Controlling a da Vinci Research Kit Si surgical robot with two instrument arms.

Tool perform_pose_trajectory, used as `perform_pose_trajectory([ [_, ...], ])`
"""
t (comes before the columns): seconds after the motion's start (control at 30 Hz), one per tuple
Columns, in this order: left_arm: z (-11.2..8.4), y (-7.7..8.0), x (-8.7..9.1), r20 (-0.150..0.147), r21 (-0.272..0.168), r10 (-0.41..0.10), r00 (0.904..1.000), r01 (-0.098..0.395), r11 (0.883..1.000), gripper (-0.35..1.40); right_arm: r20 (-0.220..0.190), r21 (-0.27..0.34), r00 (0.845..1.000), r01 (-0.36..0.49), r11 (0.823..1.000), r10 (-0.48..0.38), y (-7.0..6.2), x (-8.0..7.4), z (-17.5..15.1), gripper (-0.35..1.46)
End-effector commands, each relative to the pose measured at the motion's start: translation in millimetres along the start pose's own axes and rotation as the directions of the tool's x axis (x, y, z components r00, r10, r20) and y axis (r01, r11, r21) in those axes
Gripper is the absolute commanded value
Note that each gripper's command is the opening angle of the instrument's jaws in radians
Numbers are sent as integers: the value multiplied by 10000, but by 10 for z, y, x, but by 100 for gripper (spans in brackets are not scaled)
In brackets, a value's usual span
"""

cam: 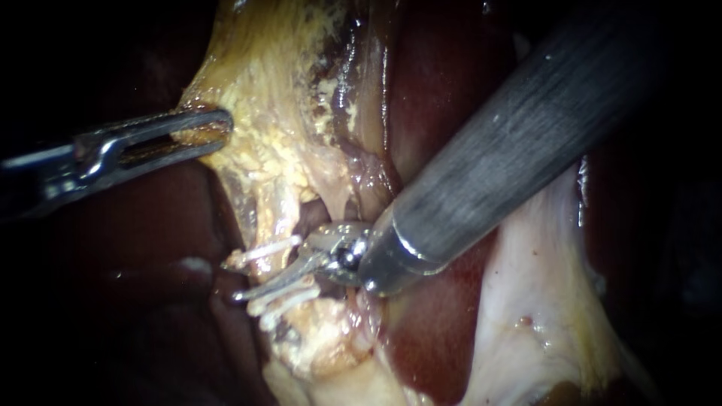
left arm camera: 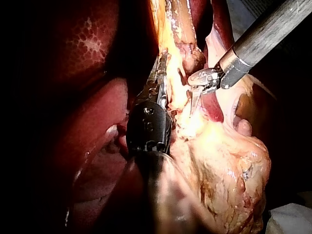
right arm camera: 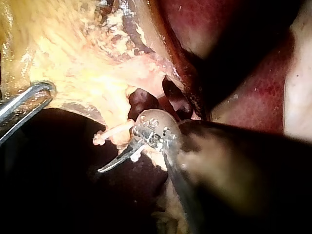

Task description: Go to the cutting position left tube

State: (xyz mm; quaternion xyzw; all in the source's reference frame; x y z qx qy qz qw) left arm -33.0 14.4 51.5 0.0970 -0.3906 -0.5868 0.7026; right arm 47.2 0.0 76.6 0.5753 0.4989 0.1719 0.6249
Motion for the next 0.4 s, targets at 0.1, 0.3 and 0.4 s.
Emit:
perform_pose_trajectory([
  [0.1, 0, 0, 0, 3, -7, 0, 10000, 0, 10000, -35, 4, 2, 10000, 7, 10000, -7, 0, 0, 0, 121],
  [0.3, -1, 0, 0, 3, -8, -1, 10000, 1, 10000, -35, 8, 6, 10000, 8, 10000, -8, -1, -1, -1, 121],
  [0.4, -1, 0, 0, 2, -7, 0, 10000, 0, 10000, -35, 8, 5, 10000, 9, 10000, -9, -1, -1, -1, 123],
])
